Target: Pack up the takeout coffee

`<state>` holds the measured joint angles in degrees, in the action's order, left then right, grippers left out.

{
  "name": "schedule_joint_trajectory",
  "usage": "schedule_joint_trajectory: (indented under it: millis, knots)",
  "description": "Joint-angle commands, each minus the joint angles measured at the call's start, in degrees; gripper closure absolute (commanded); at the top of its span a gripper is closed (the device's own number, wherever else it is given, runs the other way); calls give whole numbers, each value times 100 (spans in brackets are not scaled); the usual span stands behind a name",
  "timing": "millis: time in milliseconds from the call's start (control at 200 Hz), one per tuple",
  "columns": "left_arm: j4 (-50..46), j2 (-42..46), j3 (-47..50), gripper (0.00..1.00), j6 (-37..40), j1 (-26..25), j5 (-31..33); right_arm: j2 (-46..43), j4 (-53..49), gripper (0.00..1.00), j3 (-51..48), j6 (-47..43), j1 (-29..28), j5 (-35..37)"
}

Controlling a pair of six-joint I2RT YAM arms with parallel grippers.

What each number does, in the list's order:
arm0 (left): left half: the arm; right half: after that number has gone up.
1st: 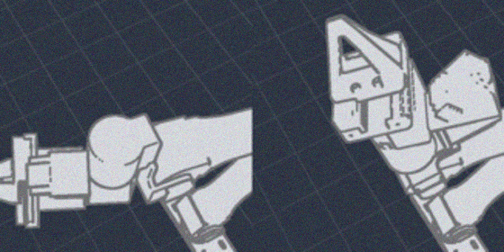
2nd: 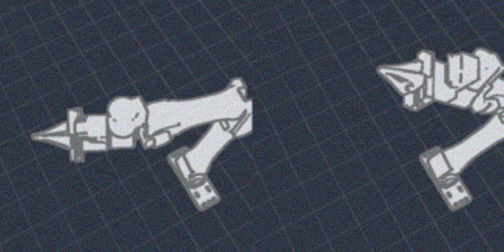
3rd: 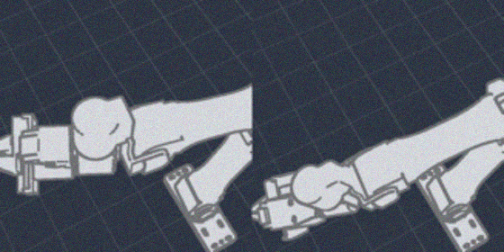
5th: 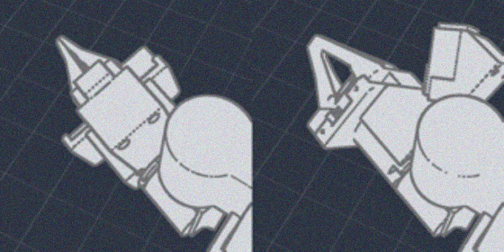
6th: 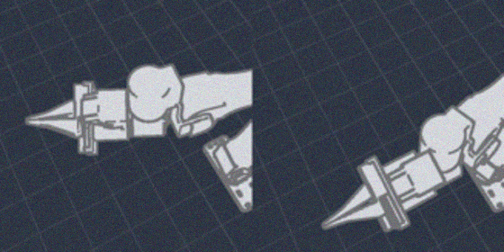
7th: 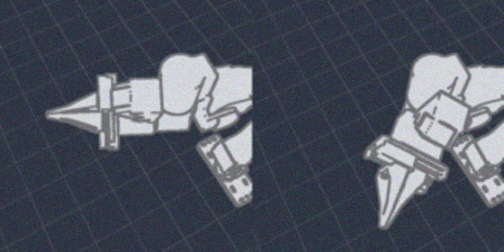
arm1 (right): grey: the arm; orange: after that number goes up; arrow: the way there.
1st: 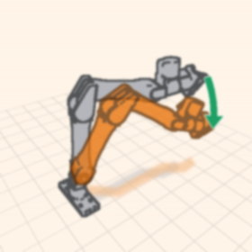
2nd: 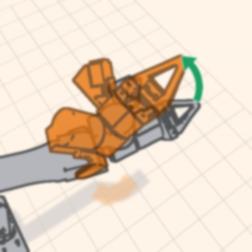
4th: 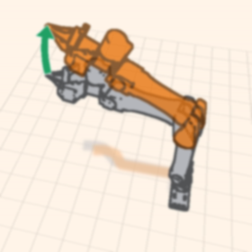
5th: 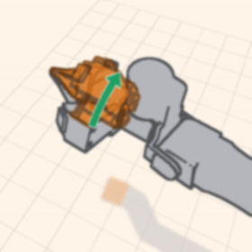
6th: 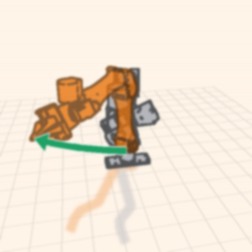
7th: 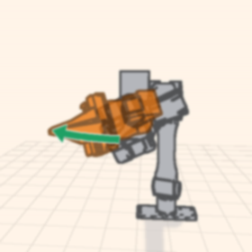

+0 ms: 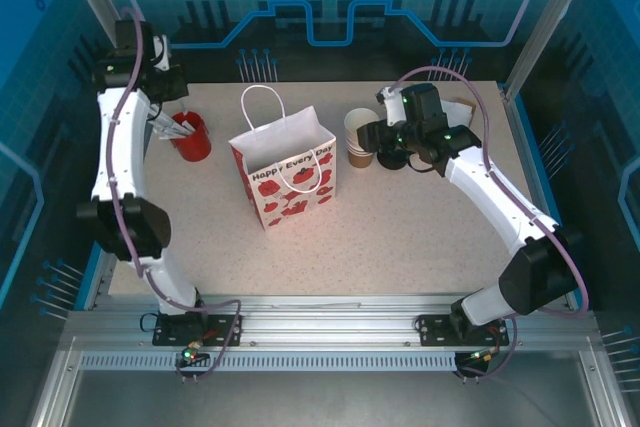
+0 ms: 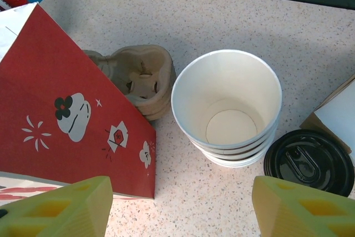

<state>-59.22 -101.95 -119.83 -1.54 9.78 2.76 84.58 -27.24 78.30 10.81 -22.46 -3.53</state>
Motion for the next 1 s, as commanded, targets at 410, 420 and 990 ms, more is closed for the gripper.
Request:
schedule_joint_trajectory:
  millis: [410, 420, 990]
  knots:
    - [-409, 3719, 533, 100, -1080, -1413, -2275, -677, -202, 31, -80, -27, 24, -186]
    - [-433, 3729, 551, 100, -1088, -1427, -2327, -688, -202, 31, -79, -29, 23, -175]
    - [-1127, 2398, 1139, 100, -411, -2143, -2457, -894, -296, 31, -273, -51, 110, -69]
